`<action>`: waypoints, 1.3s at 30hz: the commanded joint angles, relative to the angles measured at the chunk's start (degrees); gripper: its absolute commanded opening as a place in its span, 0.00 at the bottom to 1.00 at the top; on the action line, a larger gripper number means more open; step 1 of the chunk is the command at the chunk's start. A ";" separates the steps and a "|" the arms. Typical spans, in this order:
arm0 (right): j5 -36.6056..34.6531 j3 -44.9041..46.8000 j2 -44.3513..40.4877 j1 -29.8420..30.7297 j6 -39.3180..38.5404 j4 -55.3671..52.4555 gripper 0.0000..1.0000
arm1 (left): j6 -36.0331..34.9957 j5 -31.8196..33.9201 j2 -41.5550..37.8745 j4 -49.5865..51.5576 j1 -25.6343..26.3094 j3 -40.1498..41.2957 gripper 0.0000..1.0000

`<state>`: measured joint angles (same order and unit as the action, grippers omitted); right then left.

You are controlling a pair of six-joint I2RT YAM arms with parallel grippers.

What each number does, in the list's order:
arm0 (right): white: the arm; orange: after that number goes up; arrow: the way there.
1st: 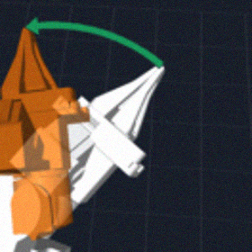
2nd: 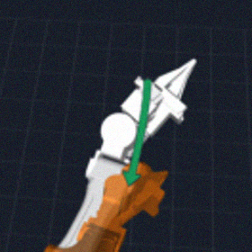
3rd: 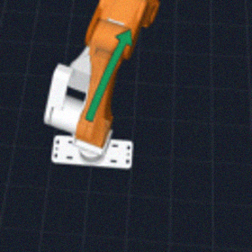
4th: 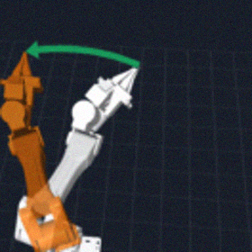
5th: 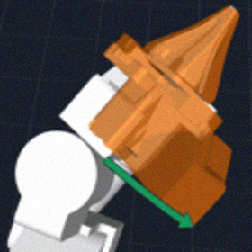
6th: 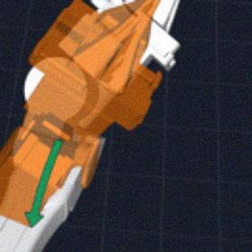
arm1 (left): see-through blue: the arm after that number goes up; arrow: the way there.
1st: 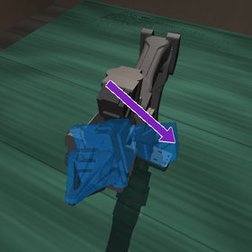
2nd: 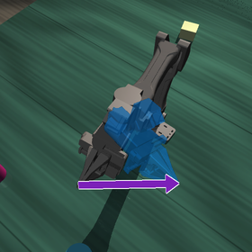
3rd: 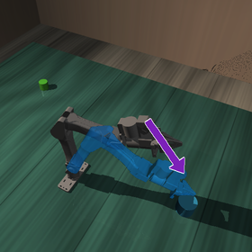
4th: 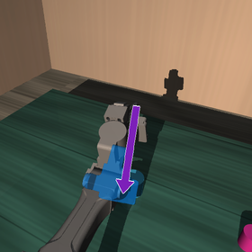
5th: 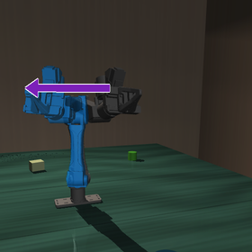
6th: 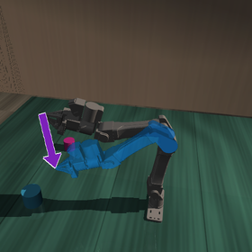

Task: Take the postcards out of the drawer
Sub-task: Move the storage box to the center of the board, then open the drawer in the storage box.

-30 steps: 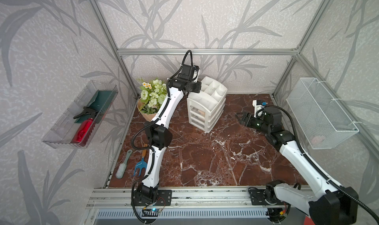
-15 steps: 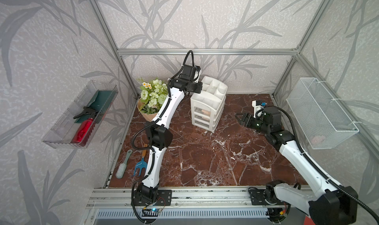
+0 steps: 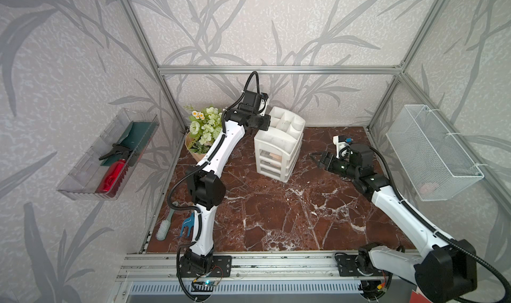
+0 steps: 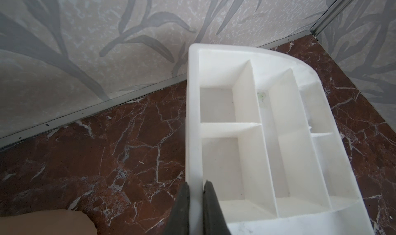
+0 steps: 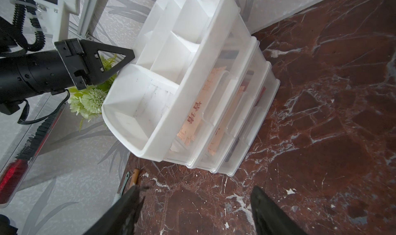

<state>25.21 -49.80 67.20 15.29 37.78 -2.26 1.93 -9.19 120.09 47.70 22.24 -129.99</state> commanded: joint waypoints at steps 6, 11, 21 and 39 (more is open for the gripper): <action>6.70 4.73 3.05 2.29 8.28 14.42 0.82 | -1.80 -0.03 -9.61 8.48 0.61 14.45 0.00; 8.69 6.79 6.77 5.72 11.90 23.28 0.83 | -0.02 2.38 -17.08 6.04 0.61 25.44 0.00; 9.33 8.23 14.63 11.56 16.82 38.09 0.85 | 2.94 5.07 -26.66 0.82 0.52 37.74 0.00; 10.78 10.70 27.10 13.14 29.76 65.99 0.90 | 3.47 4.99 -26.07 0.11 0.52 39.11 0.00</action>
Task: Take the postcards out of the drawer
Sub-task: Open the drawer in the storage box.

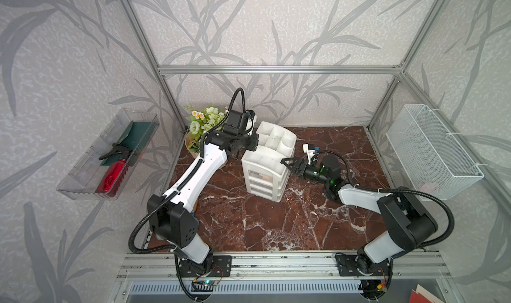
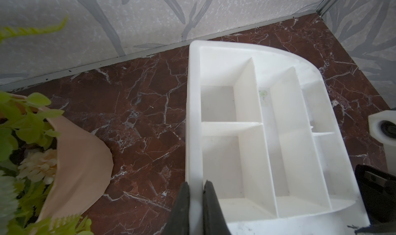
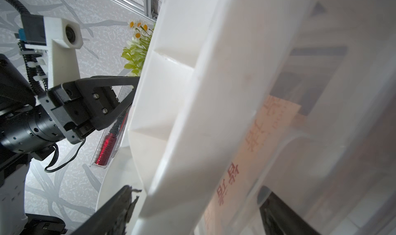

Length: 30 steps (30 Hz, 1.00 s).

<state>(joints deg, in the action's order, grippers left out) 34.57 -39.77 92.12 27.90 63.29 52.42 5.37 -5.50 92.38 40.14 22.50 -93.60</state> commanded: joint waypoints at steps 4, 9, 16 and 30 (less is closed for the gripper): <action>1.38 1.18 6.63 0.48 9.62 22.19 0.88 | -0.01 1.54 1.71 7.93 0.26 2.80 0.00; 2.00 0.13 10.26 0.66 12.84 28.08 0.84 | -0.13 2.23 1.70 8.02 0.26 3.16 0.00; 1.00 1.19 7.09 0.64 11.08 28.08 0.83 | -0.18 4.37 1.83 8.64 0.26 3.60 0.00; -1.32 3.85 -0.47 0.48 7.85 28.08 0.81 | -0.02 6.64 2.14 9.14 0.21 3.89 0.00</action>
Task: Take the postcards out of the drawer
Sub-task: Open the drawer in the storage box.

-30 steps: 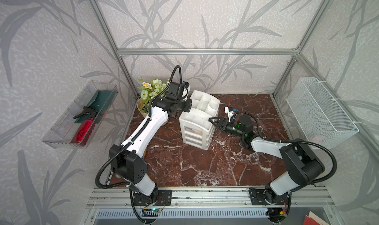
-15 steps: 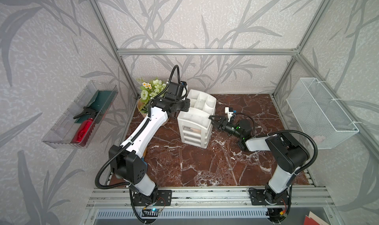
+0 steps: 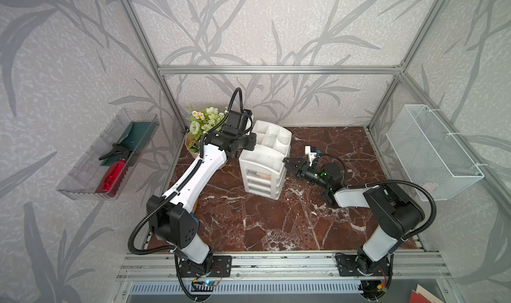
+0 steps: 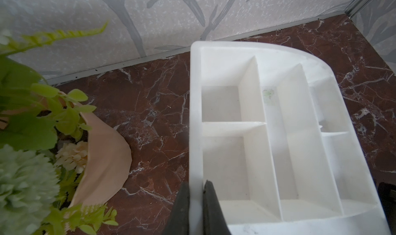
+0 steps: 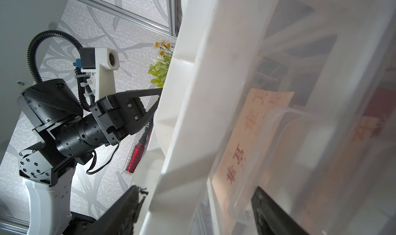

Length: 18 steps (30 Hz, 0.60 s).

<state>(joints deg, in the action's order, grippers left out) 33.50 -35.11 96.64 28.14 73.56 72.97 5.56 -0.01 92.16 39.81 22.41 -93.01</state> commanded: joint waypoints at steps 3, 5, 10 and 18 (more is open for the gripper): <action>-0.35 -0.58 -6.34 0.25 -3.13 7.54 0.80 | -0.20 1.33 2.32 9.65 0.34 3.56 0.00; -0.18 -0.55 -6.25 0.04 -3.09 7.54 0.80 | -0.23 1.33 2.28 9.76 0.33 3.69 0.00; -0.56 0.82 -3.28 -0.48 -2.63 7.54 0.80 | -0.14 1.07 2.38 9.76 0.35 3.38 0.00; -1.66 2.65 0.46 -0.46 -3.52 7.54 0.82 | -0.18 1.75 2.06 9.89 0.30 3.28 0.00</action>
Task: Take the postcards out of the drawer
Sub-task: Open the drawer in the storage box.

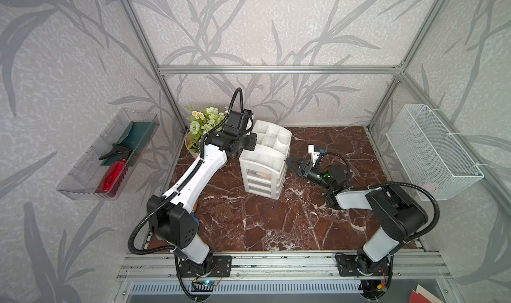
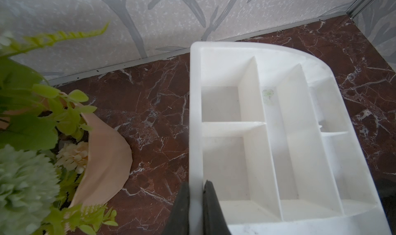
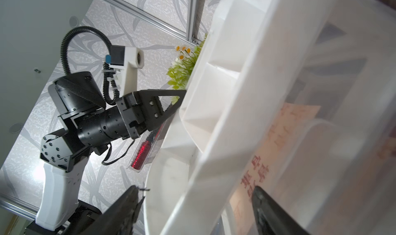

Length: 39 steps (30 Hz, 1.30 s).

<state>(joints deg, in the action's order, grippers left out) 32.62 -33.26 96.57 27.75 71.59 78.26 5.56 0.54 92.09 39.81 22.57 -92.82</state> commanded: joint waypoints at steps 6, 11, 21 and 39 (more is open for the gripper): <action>-0.98 1.00 0.90 -0.08 -1.94 2.25 0.82 | -0.06 1.24 2.34 9.94 0.20 2.90 0.00; -0.76 -0.20 3.29 -0.13 -1.43 2.25 0.82 | 0.23 1.22 2.16 9.75 0.20 2.94 0.00; -0.20 -3.04 3.63 -0.01 1.33 2.24 0.83 | 0.31 0.10 2.29 8.54 0.20 3.95 0.00; -2.02 -8.28 4.31 1.77 14.66 2.24 0.87 | -0.76 -0.76 1.34 7.21 0.26 6.28 0.00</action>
<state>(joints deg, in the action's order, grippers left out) 31.42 -39.33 102.08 28.18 83.20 76.71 5.58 0.45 90.89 37.45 22.50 -90.37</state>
